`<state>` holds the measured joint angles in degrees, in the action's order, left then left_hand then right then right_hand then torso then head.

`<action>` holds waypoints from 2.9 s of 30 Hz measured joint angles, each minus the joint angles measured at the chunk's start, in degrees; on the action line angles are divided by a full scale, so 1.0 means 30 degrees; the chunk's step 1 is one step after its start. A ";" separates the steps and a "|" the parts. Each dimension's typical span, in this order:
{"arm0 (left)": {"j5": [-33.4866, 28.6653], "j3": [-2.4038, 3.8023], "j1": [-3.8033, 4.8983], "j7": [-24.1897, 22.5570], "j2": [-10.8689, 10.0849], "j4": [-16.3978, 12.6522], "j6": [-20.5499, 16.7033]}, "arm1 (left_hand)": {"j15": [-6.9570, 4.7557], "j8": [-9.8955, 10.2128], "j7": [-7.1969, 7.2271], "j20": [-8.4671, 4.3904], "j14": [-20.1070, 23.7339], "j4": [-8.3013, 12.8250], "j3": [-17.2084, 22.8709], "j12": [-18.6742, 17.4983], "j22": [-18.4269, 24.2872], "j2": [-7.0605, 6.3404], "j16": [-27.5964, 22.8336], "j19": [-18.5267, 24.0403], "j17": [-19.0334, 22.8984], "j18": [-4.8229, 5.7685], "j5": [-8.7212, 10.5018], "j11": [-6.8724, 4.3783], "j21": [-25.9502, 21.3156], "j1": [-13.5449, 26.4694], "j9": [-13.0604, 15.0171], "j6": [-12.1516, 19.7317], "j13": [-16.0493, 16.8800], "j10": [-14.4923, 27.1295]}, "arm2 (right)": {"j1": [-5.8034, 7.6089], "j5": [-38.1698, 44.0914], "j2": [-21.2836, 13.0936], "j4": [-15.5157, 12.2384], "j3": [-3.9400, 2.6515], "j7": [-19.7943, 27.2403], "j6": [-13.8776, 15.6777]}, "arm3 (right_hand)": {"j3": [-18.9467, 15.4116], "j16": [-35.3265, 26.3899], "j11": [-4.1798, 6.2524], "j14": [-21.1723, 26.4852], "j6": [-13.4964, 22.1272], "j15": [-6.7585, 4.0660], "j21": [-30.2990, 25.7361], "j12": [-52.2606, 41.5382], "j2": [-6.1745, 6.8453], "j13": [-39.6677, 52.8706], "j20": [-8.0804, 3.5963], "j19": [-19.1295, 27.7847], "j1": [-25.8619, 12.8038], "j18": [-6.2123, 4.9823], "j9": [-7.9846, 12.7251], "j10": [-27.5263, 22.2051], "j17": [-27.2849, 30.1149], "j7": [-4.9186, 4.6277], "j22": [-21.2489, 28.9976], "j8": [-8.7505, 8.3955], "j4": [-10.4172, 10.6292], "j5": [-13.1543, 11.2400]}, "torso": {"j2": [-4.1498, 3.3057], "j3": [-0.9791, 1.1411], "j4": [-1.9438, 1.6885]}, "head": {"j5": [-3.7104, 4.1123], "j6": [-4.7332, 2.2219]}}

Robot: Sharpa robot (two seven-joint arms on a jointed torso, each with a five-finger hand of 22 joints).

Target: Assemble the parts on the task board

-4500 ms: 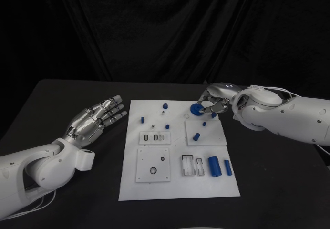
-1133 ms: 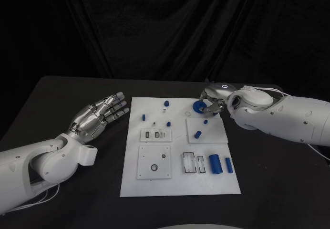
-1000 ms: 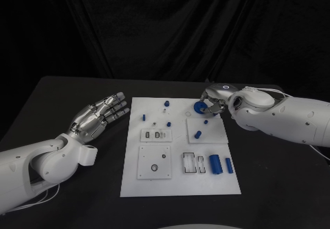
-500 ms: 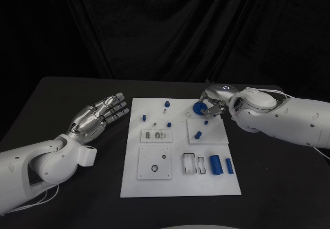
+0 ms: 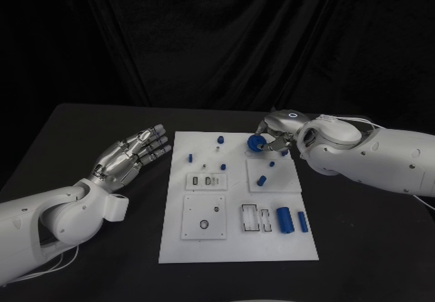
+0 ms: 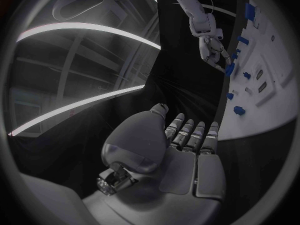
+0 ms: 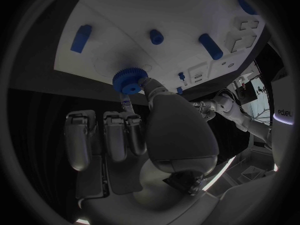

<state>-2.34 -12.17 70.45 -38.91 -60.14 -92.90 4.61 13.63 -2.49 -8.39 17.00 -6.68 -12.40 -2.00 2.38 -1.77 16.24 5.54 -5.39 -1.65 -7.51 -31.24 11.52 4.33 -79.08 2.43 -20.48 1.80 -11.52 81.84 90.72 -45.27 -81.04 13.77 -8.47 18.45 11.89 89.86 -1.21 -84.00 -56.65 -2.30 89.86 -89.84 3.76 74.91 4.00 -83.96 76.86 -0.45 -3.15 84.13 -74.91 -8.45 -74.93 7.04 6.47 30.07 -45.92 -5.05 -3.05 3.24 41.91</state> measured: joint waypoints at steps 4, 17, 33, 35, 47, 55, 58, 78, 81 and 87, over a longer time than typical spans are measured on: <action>-0.0009 0.0000 0.0000 0.0000 0.0038 0.0009 0.0011 | 0.0000 0.0000 -0.0038 0.0000 0.0000 -0.0001 -0.0002 0.0000 0.0001 0.0000 0.0071 0.0000 0.0001 -0.0002 0.0000 0.0034 0.0000 0.0000 0.0000 -0.0038 -0.0001 -0.0034 | 0.0004 0.0001 0.0256 -0.0005 -0.0016 0.0004 0.0034 | 0.0026 0.0000 0.0000 0.0000 0.0002 0.0000 0.0000 0.0000 0.0004 0.0000 0.0000 0.0000 -0.0098 0.0001 0.0000 0.0000 0.0001 0.0002 0.0001 0.0001 0.0029 -0.0004 | 0.0000 0.0000 -0.0027 | 0.0046 -0.0027; -0.0028 0.0000 -0.0001 0.0000 0.0203 0.0144 0.0048 | -0.0001 0.0000 -0.0068 -0.0001 0.0001 -0.0003 -0.0003 0.0000 0.0002 0.0000 0.0071 0.0001 0.0003 -0.0004 0.0000 0.0060 0.0000 0.0000 0.0000 -0.0068 -0.0003 -0.0059 | 0.0011 0.0002 0.1073 0.0201 -0.0083 0.0027 0.0074 | 0.0022 0.0000 -0.0002 0.0000 0.0032 0.0001 0.0000 0.0000 0.0006 -0.0002 0.0001 0.0001 -0.0098 0.0000 -0.0002 0.0000 0.0001 0.0032 0.0003 0.0013 0.0031 -0.0293 | -0.0009 0.0000 -0.0048 | 0.0101 0.0042; -0.0040 0.0002 -0.0004 -0.0001 0.0252 0.0203 0.0077 | -0.0002 0.0000 -0.0068 -0.0001 0.0001 0.0052 0.0052 0.0075 0.0003 0.0000 0.0071 0.0002 0.0005 -0.0004 0.0000 0.0059 -0.0001 0.0000 0.0000 -0.0068 -0.0005 -0.0059 | 0.0013 0.0004 0.1878 0.0561 -0.0126 0.0073 0.0064 | 0.0017 0.0000 -0.0002 0.0000 0.0036 0.0004 0.0000 0.0000 0.0204 0.0011 0.0001 0.0001 -0.0294 -0.0001 -0.0007 -0.0001 0.0001 0.0036 0.0005 0.0782 0.0031 -0.0661 | -0.0018 -0.0024 -0.0060 | 0.0146 0.0123; -0.0041 0.0002 -0.0004 -0.0001 0.0272 0.0213 0.0081 | -0.0002 0.0000 -0.0068 -0.0002 0.0002 0.0077 0.0077 0.0076 0.0003 0.0000 0.0071 0.0002 0.0005 -0.0004 0.0000 0.0058 -0.0001 0.0000 0.0000 -0.0068 -0.0006 -0.0058 | 0.0013 0.0004 0.1983 0.0587 -0.0131 0.0079 0.0064 | 0.0016 0.0000 -0.0002 0.0000 0.0036 0.0004 0.0000 0.0000 0.0204 0.0010 0.0001 0.0001 -0.0292 -0.0001 -0.0007 -0.0001 0.0001 0.0037 0.0006 0.0783 0.0031 -0.0663 | -0.0015 -0.0026 -0.0057 | 0.0146 0.0135; -0.0047 0.0002 -0.0005 -0.0001 0.0384 0.0290 0.0121 | -0.0002 0.0000 -0.0068 -0.0002 0.0002 0.0076 0.0076 0.0075 -0.0005 0.0000 0.0070 0.0002 0.0006 -0.0003 0.0000 0.0058 -0.0001 0.0000 0.0000 -0.0068 -0.0008 -0.0057 | 0.0013 0.0005 0.2774 0.0834 -0.0176 0.0150 0.0063 | 0.0011 0.0000 -0.0003 0.0000 0.0067 0.0006 0.0000 0.0000 0.0192 0.0008 0.0001 0.0001 -0.0277 -0.0001 -0.0007 -0.0001 0.0001 0.0067 0.0007 0.0853 0.0030 -0.0720 | -0.0013 -0.0004 -0.0049 | 0.0255 0.0218; -0.0050 0.0002 -0.0006 -0.0001 0.0386 0.0286 0.0134 | -0.0003 0.0000 -0.0068 -0.0001 0.0002 0.0075 0.0075 0.0075 -0.0012 0.0000 0.0071 0.0003 0.0007 -0.0004 0.0000 0.0058 -0.0001 0.0000 0.0000 -0.0068 -0.0009 -0.0057 | 0.0013 0.0006 0.3179 0.1027 -0.0186 0.0197 0.0039 | -0.0017 0.0000 -0.0003 -0.0001 0.0068 0.0007 0.0000 0.0000 0.0169 0.0006 0.0001 0.0002 -0.0252 0.0000 -0.0006 -0.0002 0.0001 0.0069 0.0007 0.0894 0.0013 -0.0738 | -0.0015 0.0013 -0.0042 | 0.0256 0.0267; -0.0051 0.0003 -0.0006 -0.0001 0.0400 0.0286 0.0138 | -0.0003 0.0000 -0.0068 -0.0002 0.0002 0.0055 0.0096 0.0075 -0.0012 0.0000 0.0071 0.0002 0.0006 -0.0003 0.0000 0.0071 -0.0001 0.0000 0.0000 -0.0068 -0.0006 -0.0071 | 0.0013 0.0006 0.3360 0.1165 -0.0186 0.0214 0.0031 | -0.0037 0.0000 -0.0003 -0.0001 0.0068 0.0007 0.0000 0.0000 0.0149 0.0005 0.0002 0.0002 -0.0230 0.0000 -0.0007 -0.0001 0.0001 0.0069 0.0008 0.0898 0.0028 -0.0821 | -0.0015 0.0020 -0.0035 | 0.0255 0.0278; -0.0057 0.0004 -0.0007 -0.0001 0.0470 0.0322 0.0159 | -0.0003 0.0000 -0.0068 -0.0002 0.0003 0.0023 0.0126 0.0074 -0.0008 0.0000 0.0070 0.0003 -0.0008 -0.0004 0.0000 0.0127 -0.0001 0.0000 0.0000 -0.0068 0.0008 -0.0126 | 0.0010 0.0007 0.3929 0.1338 -0.0190 0.0376 0.0008 | -0.0031 0.0000 -0.0004 -0.0011 0.0101 0.0019 0.0000 0.0000 0.0147 0.0001 0.0001 0.0001 -0.0226 -0.0001 -0.0006 -0.0001 0.0002 0.0102 0.0010 0.0954 0.0038 -0.0960 | -0.0011 0.0009 -0.0057 | 0.0286 0.0240; -0.0057 0.0004 -0.0007 -0.0001 0.0486 0.0345 0.0163 | -0.0003 0.0000 -0.0068 -0.0002 0.0003 0.0023 0.0127 0.0074 -0.0008 0.0000 0.0070 0.0003 -0.0007 -0.0003 0.0000 0.0126 -0.0001 0.0000 0.0001 -0.0068 0.0007 -0.0126 | 0.0006 0.0007 0.3956 0.1320 -0.0190 0.0389 -0.0001 | -0.0007 0.0000 -0.0004 -0.0011 0.0102 0.0020 0.0000 0.0000 0.0147 0.0001 0.0002 0.0002 -0.0226 -0.0001 -0.0006 -0.0002 0.0001 0.0102 0.0010 0.0962 0.0061 -0.0962 | -0.0011 0.0009 -0.0057 | 0.0304 0.0266; -0.0059 0.0004 -0.0008 -0.0001 0.0537 0.0375 0.0173 | -0.0003 0.0000 -0.0068 -0.0002 0.0003 0.0023 0.0126 0.0074 -0.0007 0.0000 0.0070 0.0004 -0.0006 -0.0003 0.0000 0.0126 -0.0001 0.0000 0.0000 -0.0068 0.0006 -0.0126 | -0.0027 0.0008 0.4062 0.1315 -0.0191 0.0406 -0.0035 | -0.0008 0.0000 -0.0004 -0.0011 0.0103 0.0020 0.0000 0.0000 0.0147 0.0000 0.0002 0.0002 -0.0225 -0.0001 -0.0006 -0.0001 0.0002 0.0103 0.0010 0.1000 0.0061 -0.1024 | -0.0007 0.0007 -0.0048 | 0.0317 0.0326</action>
<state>-2.52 -12.16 70.42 -38.91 -58.53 -91.77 5.13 13.62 -2.49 -8.60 16.99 -6.67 -12.33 -1.63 2.60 -1.79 16.24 5.75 -5.38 -1.67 -7.52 -31.24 11.90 4.32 -79.08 2.43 -20.68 1.81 -11.90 81.76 90.75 -33.09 -77.10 13.20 -7.25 18.34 11.87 89.86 -1.23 -84.03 -56.34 -2.24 89.86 -89.84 4.20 74.91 4.00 -83.95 76.18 -0.45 -3.17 84.13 -74.91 -8.14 -74.90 10.04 6.65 27.00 -45.94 -5.03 -3.19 4.19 42.89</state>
